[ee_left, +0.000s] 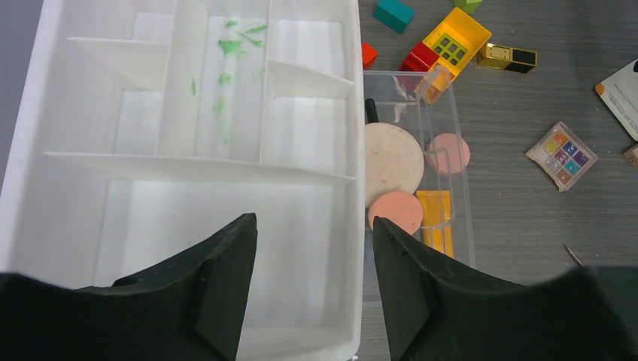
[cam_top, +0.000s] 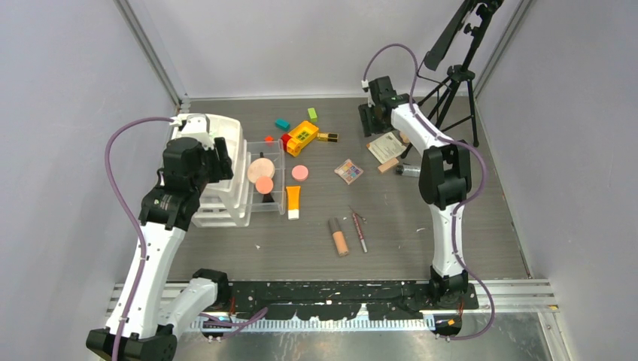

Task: Organize the makeup
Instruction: Pick up the makeup tool from the center of the board.

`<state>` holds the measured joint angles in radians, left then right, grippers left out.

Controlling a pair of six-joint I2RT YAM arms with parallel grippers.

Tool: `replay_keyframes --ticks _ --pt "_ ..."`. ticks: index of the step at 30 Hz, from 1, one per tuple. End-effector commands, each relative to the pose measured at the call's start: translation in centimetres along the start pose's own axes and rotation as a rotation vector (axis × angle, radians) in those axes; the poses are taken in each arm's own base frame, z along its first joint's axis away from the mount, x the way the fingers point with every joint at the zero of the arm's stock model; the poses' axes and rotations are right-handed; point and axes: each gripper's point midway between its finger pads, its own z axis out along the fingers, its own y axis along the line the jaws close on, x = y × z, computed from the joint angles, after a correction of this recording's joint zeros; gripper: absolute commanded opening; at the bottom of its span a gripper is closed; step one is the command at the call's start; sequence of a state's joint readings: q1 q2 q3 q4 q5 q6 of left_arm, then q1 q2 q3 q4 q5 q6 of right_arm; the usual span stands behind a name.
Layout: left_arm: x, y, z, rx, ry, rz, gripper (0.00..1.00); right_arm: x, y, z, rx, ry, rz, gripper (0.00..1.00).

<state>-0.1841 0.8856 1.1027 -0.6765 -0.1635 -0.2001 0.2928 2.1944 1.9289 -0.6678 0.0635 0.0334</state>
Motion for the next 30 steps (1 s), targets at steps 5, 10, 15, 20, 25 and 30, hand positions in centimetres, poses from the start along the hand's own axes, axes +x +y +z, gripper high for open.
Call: replay_keyframes --ticks 5,10,15,20,25,30 --pt "-1.0 -0.5 -0.3 0.021 -0.049 0.003 0.6 0.2 -7.8 -1.3 0.362 0.088 -0.258 0.7" --pt "-1.1 -0.4 -0.3 0.019 -0.052 0.002 0.6 -0.5 -9.6 -1.3 0.359 0.075 -0.244 0.7" --pt "-1.1 -0.5 -0.3 0.021 -0.05 0.004 0.6 0.2 -11.1 -0.2 0.368 0.118 -0.257 0.7" --pt "-1.0 -0.4 -0.2 0.018 -0.047 0.004 0.6 0.4 -12.3 0.9 0.379 0.139 -0.256 0.7" --pt "-1.0 -0.4 -0.2 0.015 -0.047 0.005 0.6 0.4 -12.7 2.2 0.363 0.145 -0.255 0.7" --pt "-1.0 -0.3 -0.2 0.013 -0.046 0.005 0.6 1.0 -13.0 3.5 0.362 0.185 -0.264 0.7"
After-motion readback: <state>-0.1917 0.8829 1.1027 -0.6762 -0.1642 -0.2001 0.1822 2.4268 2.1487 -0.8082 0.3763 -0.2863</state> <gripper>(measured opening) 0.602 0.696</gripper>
